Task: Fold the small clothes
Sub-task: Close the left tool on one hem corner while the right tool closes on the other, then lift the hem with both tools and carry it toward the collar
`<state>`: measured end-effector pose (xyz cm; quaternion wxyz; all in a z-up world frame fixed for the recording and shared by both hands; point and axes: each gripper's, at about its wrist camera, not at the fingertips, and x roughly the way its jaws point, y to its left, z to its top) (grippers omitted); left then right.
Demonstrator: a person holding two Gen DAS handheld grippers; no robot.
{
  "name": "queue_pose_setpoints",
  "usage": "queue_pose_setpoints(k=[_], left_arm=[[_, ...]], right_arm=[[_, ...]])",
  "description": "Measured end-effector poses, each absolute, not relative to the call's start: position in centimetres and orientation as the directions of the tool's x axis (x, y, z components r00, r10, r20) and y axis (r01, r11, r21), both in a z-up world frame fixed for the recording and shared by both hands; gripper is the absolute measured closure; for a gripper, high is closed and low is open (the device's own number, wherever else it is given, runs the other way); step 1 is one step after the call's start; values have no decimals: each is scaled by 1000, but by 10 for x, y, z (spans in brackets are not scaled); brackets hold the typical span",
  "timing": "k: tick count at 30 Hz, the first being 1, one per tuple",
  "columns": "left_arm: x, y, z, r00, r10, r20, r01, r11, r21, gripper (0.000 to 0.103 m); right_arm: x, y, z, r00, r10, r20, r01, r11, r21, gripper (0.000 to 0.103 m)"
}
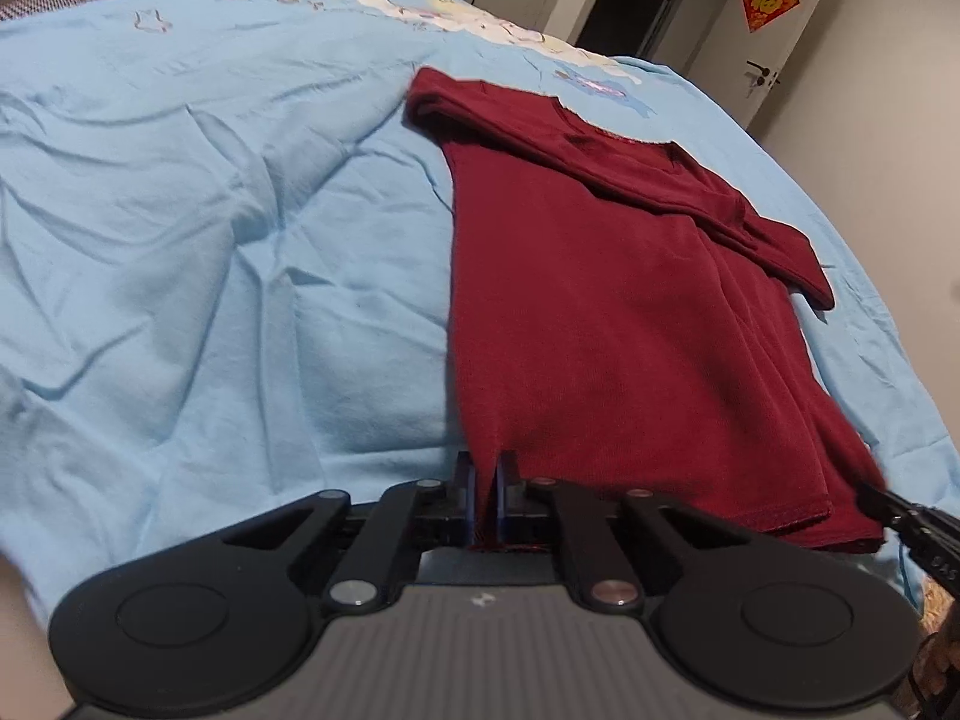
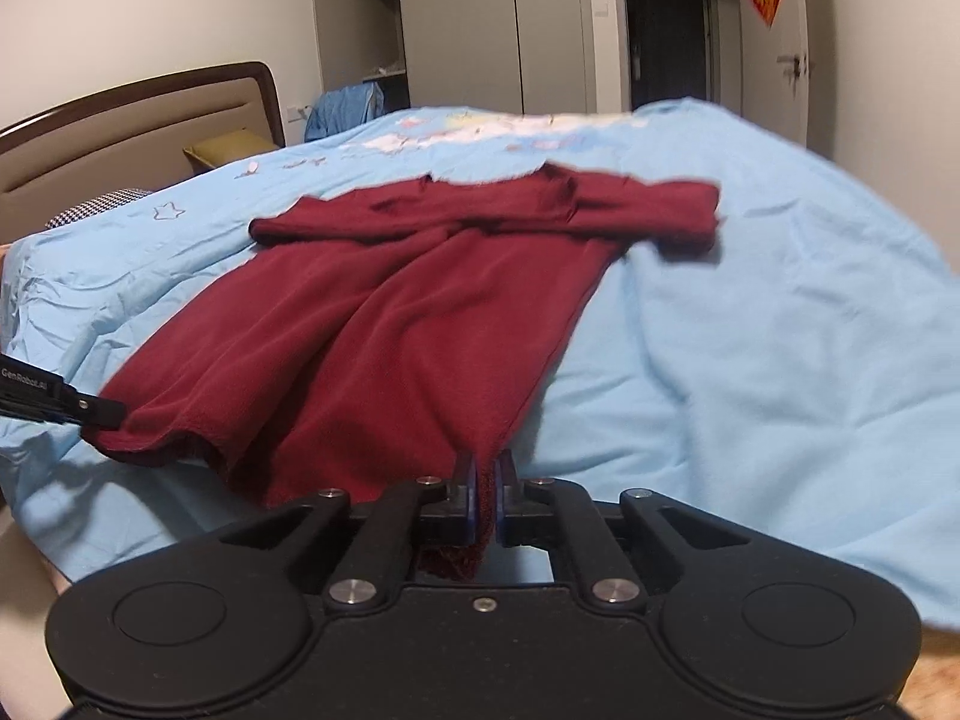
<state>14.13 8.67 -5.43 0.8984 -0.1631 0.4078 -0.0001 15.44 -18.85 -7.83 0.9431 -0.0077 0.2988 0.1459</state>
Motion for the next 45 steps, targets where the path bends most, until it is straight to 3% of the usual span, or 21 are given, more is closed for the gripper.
queue_pose_setpoints(k=[7,13,27,29,31,33,34,35,37,41,45], left_arm=[[121,85,-9,735,-38,-677,-96,982,-160,99],[97,85,17,752,-41,-658,-51,991,-121,99],[79,83,-27,698,-89,-711,-32,987,-155,95],[79,81,-28,696,-83,-713,-27,990,-141,89],[79,80,-28,694,-77,-715,-23,991,-129,82],[78,79,-28,695,-75,-715,-18,992,-122,65],[77,78,-28,698,-67,-713,-21,993,-115,48],[76,77,-27,705,-56,-707,-25,994,-104,38],[75,74,-25,719,-35,-695,-23,997,-74,31],[73,66,-20,747,-13,-665,-6,1000,-26,5],[76,56,-19,761,-15,-649,20,1000,1,0]], right_arm=[[140,-219,-40,830,215,-514,-268,963,-30,99],[126,-237,-16,838,194,-510,-285,952,-106,100],[119,-237,-59,764,194,-616,-333,936,-117,96],[119,-235,-62,760,196,-619,-339,933,-121,91],[117,-234,-63,763,199,-615,-350,927,-133,79],[113,-231,-63,769,202,-607,-365,917,-158,66],[112,-229,-63,773,203,-601,-376,910,-176,58],[110,-227,-62,775,209,-596,-391,900,-194,54],[105,-221,-61,772,235,-591,-439,870,-227,43],[100,-201,-65,743,265,-614,-542,778,-320,34],[98,-185,-75,714,261,-650,-612,684,-398,34]])
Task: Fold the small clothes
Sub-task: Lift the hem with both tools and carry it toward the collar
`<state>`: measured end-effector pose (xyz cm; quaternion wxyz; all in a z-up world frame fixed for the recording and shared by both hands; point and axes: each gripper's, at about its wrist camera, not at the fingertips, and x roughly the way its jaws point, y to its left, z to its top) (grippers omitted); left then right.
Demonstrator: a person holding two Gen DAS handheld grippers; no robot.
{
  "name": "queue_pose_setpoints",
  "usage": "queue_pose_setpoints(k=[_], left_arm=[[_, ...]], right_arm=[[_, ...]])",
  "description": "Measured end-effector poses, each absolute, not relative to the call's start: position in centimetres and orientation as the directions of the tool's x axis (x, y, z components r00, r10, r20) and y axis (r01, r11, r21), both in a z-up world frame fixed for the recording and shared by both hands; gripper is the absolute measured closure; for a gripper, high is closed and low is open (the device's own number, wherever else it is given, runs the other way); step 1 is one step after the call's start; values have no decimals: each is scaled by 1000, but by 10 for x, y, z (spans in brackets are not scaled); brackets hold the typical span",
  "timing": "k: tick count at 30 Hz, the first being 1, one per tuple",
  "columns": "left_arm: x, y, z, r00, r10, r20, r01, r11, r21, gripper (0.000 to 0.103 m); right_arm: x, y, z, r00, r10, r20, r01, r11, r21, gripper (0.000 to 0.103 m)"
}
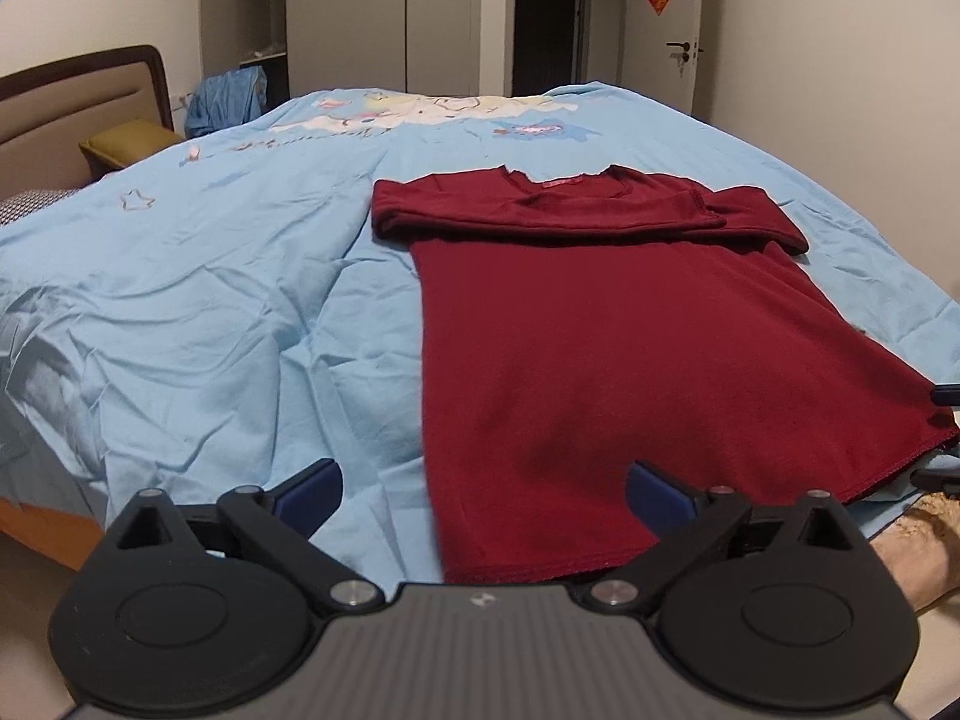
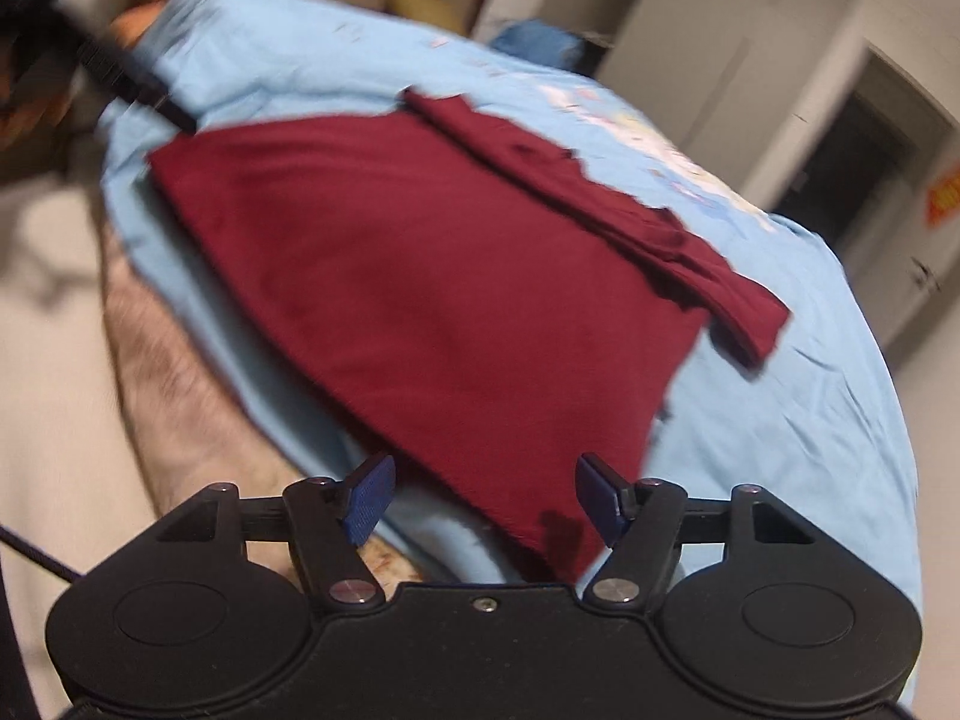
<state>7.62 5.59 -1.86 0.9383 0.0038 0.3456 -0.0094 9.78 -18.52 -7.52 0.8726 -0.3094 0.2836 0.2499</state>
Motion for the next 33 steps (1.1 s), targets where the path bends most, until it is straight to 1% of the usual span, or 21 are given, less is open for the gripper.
queue_pose_setpoints(k=[2,5,6,7,8,10,11,12,13,17,21,25,27,28,29,30,33], left_arm=[[79,51,-19,761,-28,-648,37,999,1,0],[83,42,-20,762,-59,-645,69,998,-10,0],[84,39,-20,762,-73,-643,84,996,-13,0],[85,35,-20,763,-86,-641,100,995,-15,0],[86,31,-20,763,-102,-638,122,992,-13,0],[87,21,-21,763,-134,-633,169,986,-5,0],[87,15,-21,763,-151,-629,195,981,2,0],[87,9,-21,763,-167,-625,221,975,9,0],[88,3,-22,762,-187,-620,251,968,17,0],[87,-22,-27,757,-254,-602,356,933,54,0],[89,-45,-34,735,-313,-601,434,899,62,0],[95,-62,-43,728,-311,-611,444,893,76,2],[98,-68,-48,730,-273,-626,431,895,113,8],[99,-68,-50,731,-247,-637,422,896,136,13],[101,-66,-53,732,-226,-643,411,899,152,16],[102,-64,-55,733,-208,-647,399,903,162,17],[103,-51,-61,739,-139,-659,350,915,199,28]], right_arm=[[97,-178,-82,712,241,-660,-630,634,-448,34],[97,-167,-92,720,208,-662,-642,561,-522,38],[97,-164,-95,723,204,-660,-643,547,-536,42],[98,-162,-97,726,204,-657,-643,538,-544,48],[99,-160,-97,726,208,-655,-645,536,-544,51],[102,-158,-96,722,223,-655,-650,544,-531,66],[104,-158,-94,722,230,-653,-650,551,-524,70],[105,-158,-91,720,242,-651,-652,559,-513,81],[107,-159,-88,714,256,-651,-655,571,-494,89],[120,-164,-67,695,323,-642,-655,652,-381,92],[139,-172,-45,683,378,-625,-637,727,-256,96],[154,-177,-29,677,421,-603,-623,764,-167,97],[159,-179,-23,679,434,-592,-618,774,-142,97],[161,-180,-20,681,439,-586,-615,777,-133,97],[162,-181,-17,683,443,-581,-613,780,-126,97],[163,-182,-15,685,447,-575,-612,782,-122,97],[167,-184,-11,692,450,-564,-604,789,-111,98]])
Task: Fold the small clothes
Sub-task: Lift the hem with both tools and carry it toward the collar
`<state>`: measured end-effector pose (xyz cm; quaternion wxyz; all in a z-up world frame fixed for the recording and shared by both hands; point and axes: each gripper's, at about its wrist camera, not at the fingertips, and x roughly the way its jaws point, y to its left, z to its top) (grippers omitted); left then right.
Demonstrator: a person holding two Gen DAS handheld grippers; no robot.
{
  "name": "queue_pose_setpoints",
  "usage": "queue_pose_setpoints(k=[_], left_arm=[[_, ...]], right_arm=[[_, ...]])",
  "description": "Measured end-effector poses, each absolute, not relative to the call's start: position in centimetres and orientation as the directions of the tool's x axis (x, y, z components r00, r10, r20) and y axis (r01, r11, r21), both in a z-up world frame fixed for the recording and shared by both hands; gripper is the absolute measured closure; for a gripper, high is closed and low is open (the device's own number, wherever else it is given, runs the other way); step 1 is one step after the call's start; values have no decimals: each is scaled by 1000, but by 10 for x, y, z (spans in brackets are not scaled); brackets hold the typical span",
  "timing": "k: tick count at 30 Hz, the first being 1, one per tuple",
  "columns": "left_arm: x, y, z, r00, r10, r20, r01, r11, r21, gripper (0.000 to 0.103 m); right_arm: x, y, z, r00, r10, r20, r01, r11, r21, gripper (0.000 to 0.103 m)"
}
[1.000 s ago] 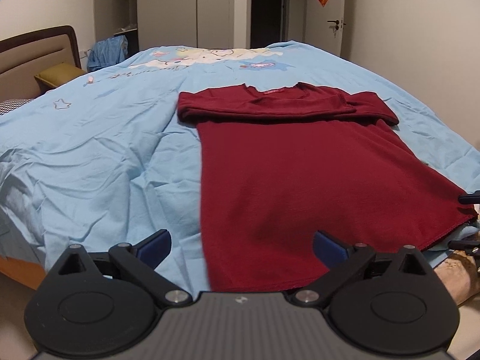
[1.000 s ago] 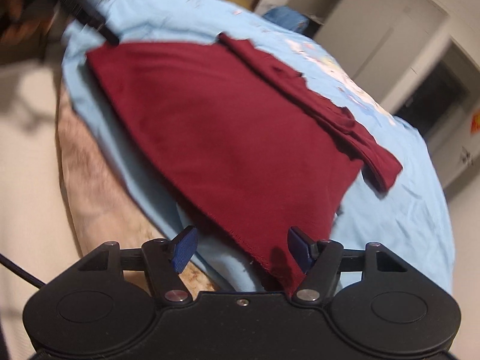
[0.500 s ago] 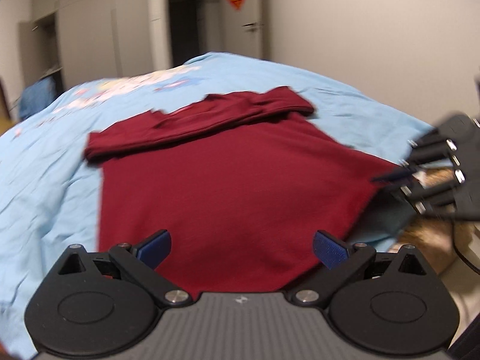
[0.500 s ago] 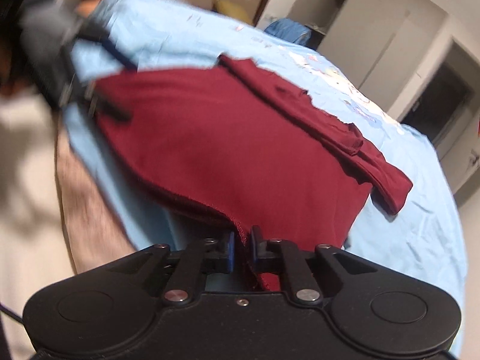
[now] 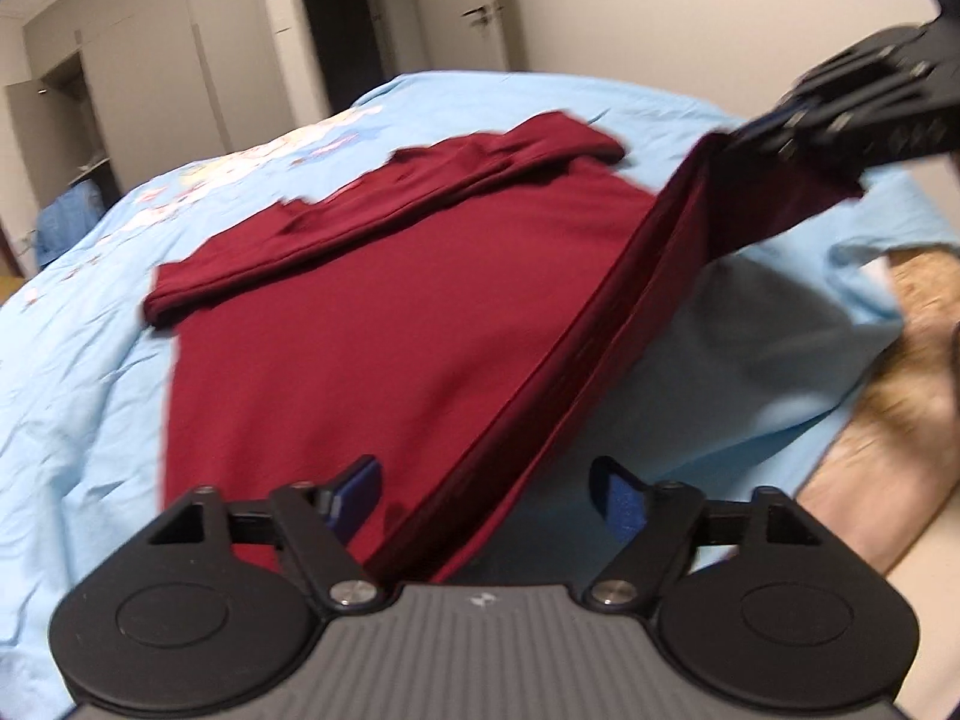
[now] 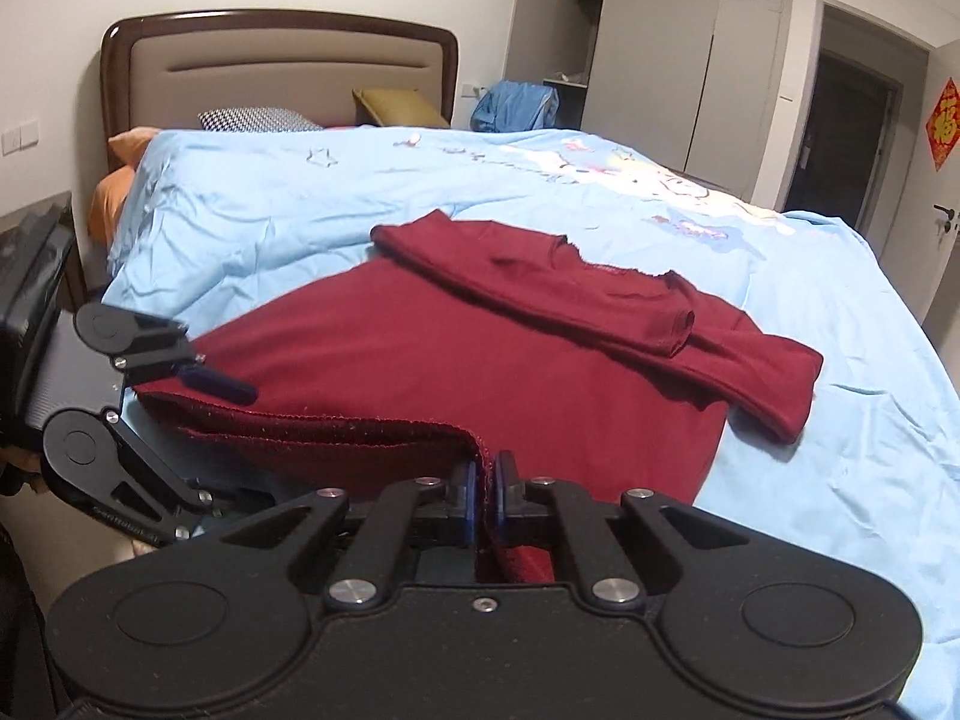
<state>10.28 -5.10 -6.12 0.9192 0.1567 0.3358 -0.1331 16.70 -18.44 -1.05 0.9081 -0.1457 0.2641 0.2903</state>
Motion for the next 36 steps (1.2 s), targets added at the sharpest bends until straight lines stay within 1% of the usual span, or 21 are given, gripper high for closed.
queue_pose_setpoints(k=[2,5,8,11,13,15,17,18,20,22,23,28,30,32,33,34,36], left_arm=[[101,-39,-65,741,-84,-666,308,924,226,39],[95,-15,-68,739,-11,-674,245,936,253,47],[86,9,-68,732,40,-680,197,943,267,51],[79,28,-63,729,34,-684,164,961,223,53],[74,38,-60,737,36,-675,149,965,214,54],[73,42,-58,750,40,-660,146,964,224,59],[74,49,-57,761,24,-648,155,964,218,72],[74,50,-55,766,13,-643,160,965,210,76],[77,52,-51,776,-3,-630,166,965,201,88],[78,53,-45,788,-14,-616,169,966,194,95],[85,48,-41,794,-18,-608,168,967,190,96],[101,46,-19,824,-46,-565,178,967,181,98],[109,43,-11,832,-51,-552,185,964,190,98],[114,42,-3,841,-56,-538,190,962,197,98],[118,41,1,845,-59,-531,193,961,199,98],[120,41,5,850,-62,-523,195,960,203,98],[126,39,12,858,-65,-510,197,958,210,98]], right_arm=[[169,-186,-9,696,452,-559,-599,794,-104,98],[171,-188,-7,700,448,-556,-593,798,-105,98],[172,-190,-7,701,444,-559,-591,800,-106,98],[171,-190,-10,697,442,-565,-591,800,-102,98],[171,-190,-11,696,438,-569,-590,801,-105,98],[170,-190,-13,694,433,-575,-589,801,-108,98],[168,-191,-15,693,427,-581,-588,801,-112,98],[167,-191,-17,692,424,-584,-588,801,-115,98],[164,-192,-20,694,412,-591,-585,801,-127,97],[160,-191,-25,699,394,-596,-581,800,-152,96],[157,-191,-28,701,386,-600,-579,799,-162,96],[146,-191,-47,697,348,-628,-574,795,-196,85],[140,-190,-57,694,336,-637,-577,789,-212,84],[135,-188,-65,690,324,-647,-577,786,-222,76],[132,-187,-69,693,315,-648,-576,783,-235,69],[129,-185,-73,699,302,-648,-574,778,-257,64],[123,-183,-81,716,273,-643,-568,763,-309,62]])
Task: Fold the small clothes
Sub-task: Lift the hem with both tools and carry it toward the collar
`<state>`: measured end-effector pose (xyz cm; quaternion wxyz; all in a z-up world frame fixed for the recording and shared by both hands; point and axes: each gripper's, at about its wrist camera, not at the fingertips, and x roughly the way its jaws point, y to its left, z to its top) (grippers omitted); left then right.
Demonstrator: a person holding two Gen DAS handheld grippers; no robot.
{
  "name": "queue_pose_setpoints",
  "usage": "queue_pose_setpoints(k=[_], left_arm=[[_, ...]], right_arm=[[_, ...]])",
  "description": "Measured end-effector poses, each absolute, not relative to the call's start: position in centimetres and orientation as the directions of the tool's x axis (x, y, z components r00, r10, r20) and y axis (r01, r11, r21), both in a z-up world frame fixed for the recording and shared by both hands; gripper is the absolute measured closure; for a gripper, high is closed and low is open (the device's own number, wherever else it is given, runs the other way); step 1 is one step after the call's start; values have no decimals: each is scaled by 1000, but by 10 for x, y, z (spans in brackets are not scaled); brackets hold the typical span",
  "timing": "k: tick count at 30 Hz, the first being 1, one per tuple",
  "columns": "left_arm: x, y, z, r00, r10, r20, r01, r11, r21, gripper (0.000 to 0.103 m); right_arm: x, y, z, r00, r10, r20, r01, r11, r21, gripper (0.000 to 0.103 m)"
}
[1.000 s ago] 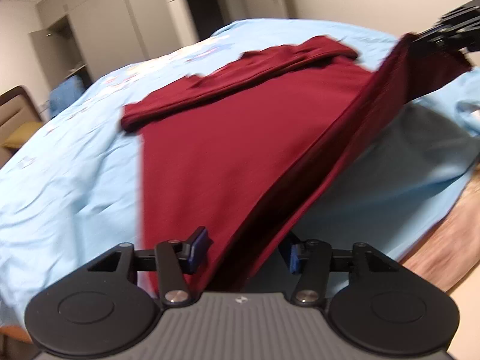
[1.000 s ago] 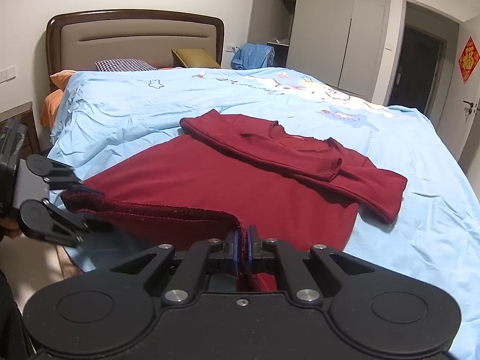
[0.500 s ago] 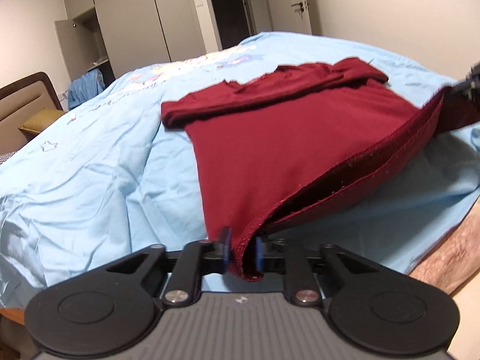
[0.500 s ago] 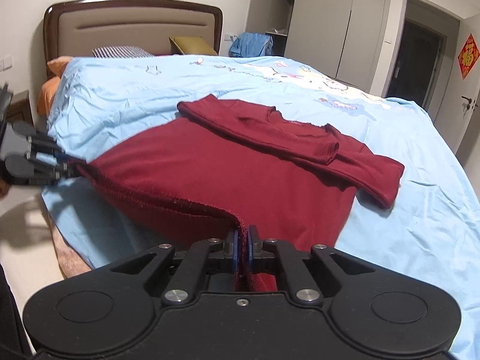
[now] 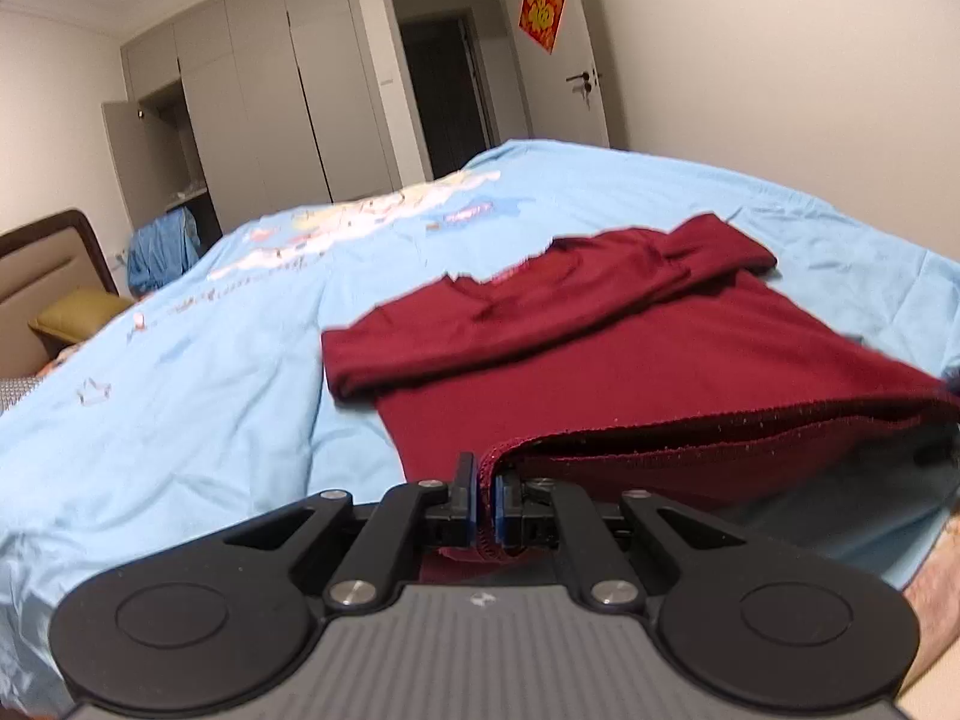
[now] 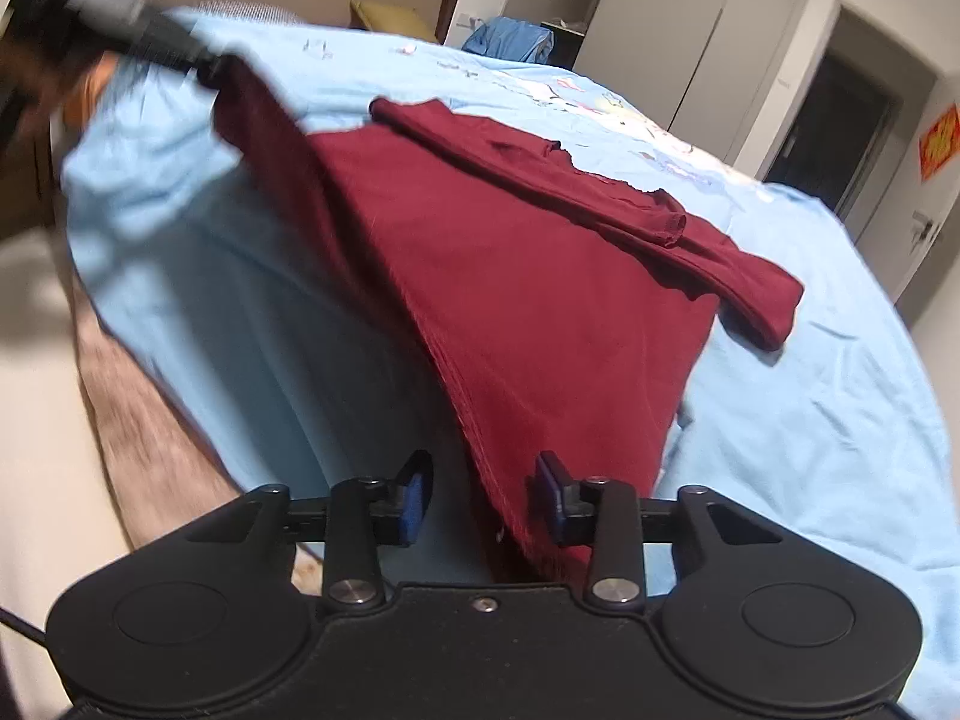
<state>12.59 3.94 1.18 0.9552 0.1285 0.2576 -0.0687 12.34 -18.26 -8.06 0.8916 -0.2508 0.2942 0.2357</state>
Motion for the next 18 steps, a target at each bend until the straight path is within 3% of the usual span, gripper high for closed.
queue_pose_setpoints(k=[6,7,12,18], left_arm=[[130,37,26,874,-64,-482,193,956,222,98],[129,37,27,875,-62,-480,189,956,222,98],[112,41,32,894,-50,-446,163,962,218,99],[87,51,49,921,-30,-389,109,977,183,100]], right_arm=[[109,-183,-91,807,173,-564,-484,740,-466,71],[107,-185,-90,820,169,-547,-475,735,-484,79],[96,-194,-80,869,191,-457,-435,735,-520,98],[89,-204,-37,915,243,-322,-382,777,-500,99]])
